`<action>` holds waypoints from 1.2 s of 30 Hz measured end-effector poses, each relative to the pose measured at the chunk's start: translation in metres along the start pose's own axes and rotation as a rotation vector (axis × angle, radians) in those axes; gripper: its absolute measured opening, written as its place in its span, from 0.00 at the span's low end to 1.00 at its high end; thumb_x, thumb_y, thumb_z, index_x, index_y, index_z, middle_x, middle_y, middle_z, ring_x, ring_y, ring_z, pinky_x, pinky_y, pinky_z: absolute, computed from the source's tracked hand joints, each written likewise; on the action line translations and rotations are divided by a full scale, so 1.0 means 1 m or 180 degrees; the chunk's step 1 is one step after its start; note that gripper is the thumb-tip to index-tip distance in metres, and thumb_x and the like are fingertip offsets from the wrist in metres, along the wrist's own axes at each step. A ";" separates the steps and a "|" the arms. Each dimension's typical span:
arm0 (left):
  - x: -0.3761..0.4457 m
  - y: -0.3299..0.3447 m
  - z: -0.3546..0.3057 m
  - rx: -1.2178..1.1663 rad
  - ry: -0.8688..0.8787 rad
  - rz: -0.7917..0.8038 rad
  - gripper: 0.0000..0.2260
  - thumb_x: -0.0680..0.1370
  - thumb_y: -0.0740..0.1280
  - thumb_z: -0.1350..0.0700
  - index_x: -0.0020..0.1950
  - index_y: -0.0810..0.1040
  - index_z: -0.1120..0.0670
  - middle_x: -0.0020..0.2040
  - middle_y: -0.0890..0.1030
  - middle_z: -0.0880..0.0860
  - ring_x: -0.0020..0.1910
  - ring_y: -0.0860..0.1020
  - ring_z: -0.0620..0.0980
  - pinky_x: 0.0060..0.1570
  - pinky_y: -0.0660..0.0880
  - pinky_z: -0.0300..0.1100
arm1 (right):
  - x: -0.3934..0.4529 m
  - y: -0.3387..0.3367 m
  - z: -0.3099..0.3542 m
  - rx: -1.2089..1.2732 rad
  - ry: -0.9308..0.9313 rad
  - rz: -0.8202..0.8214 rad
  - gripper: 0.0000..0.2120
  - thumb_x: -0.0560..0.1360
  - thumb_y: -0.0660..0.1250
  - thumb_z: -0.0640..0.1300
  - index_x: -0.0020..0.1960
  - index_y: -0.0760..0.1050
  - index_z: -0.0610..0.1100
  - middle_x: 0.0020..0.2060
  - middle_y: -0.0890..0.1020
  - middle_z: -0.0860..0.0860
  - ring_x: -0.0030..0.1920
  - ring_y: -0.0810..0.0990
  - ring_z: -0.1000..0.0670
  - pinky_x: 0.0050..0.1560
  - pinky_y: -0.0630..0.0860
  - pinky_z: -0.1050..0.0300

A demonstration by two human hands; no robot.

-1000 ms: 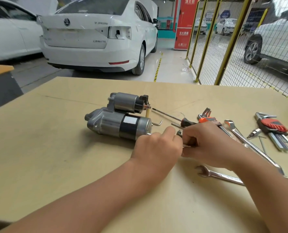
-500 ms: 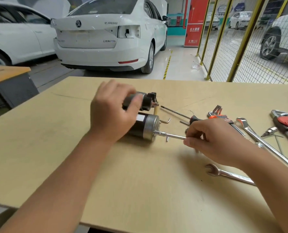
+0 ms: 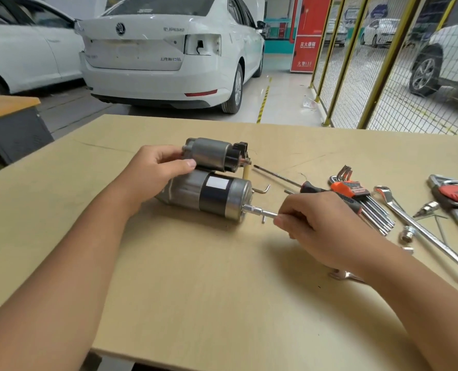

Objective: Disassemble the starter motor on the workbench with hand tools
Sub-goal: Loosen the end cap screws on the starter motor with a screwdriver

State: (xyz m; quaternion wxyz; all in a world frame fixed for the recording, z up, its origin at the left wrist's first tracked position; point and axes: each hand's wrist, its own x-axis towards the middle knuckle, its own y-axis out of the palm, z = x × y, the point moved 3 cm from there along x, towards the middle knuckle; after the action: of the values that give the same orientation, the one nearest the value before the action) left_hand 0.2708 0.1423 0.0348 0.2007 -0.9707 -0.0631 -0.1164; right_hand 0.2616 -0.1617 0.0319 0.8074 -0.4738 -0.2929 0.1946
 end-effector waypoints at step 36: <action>0.009 0.013 0.021 -0.1349 -0.0160 -0.1322 0.12 0.76 0.70 0.62 0.34 0.86 0.54 0.34 0.83 0.49 0.35 0.80 0.44 0.35 0.76 0.36 | 0.008 -0.002 0.010 -0.0547 -0.0086 0.0253 0.15 0.81 0.60 0.52 0.41 0.77 0.45 0.35 0.76 0.52 0.40 0.75 0.48 0.44 0.73 0.47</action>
State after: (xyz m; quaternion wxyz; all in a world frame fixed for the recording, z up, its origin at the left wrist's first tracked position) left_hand 0.2859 0.1398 0.0132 -0.0362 -0.9598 -0.2396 -0.1414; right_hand 0.2615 -0.1517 0.0397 0.7514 -0.5499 -0.3003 0.2070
